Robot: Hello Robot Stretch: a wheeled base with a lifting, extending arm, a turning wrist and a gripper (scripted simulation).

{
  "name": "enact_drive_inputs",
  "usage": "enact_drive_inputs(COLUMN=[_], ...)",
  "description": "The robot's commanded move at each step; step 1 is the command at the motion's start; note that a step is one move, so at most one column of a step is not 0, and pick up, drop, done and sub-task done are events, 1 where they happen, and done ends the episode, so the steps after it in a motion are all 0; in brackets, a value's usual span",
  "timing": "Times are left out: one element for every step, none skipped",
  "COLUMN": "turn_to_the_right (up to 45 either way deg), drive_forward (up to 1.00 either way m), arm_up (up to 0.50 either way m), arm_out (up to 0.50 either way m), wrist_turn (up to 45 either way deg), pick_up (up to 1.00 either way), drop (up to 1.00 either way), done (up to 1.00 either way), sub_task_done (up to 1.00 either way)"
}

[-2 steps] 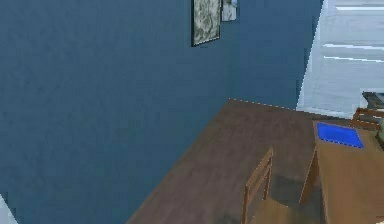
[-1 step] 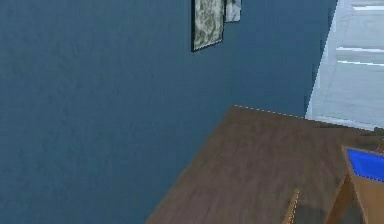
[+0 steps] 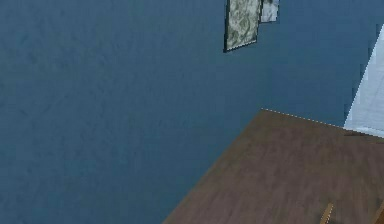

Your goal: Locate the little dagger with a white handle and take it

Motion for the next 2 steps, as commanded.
enact_drive_inputs(turn_to_the_right=[0.0,0.0], drive_forward=[0.0,0.0], arm_up=[0.5,0.38], arm_out=[0.0,0.0], wrist_turn=[0.0,0.0], pick_up=[0.0,0.0], drop=[0.0,0.0], done=[0.0,0.0], sub_task_done=[0.0,0.0])
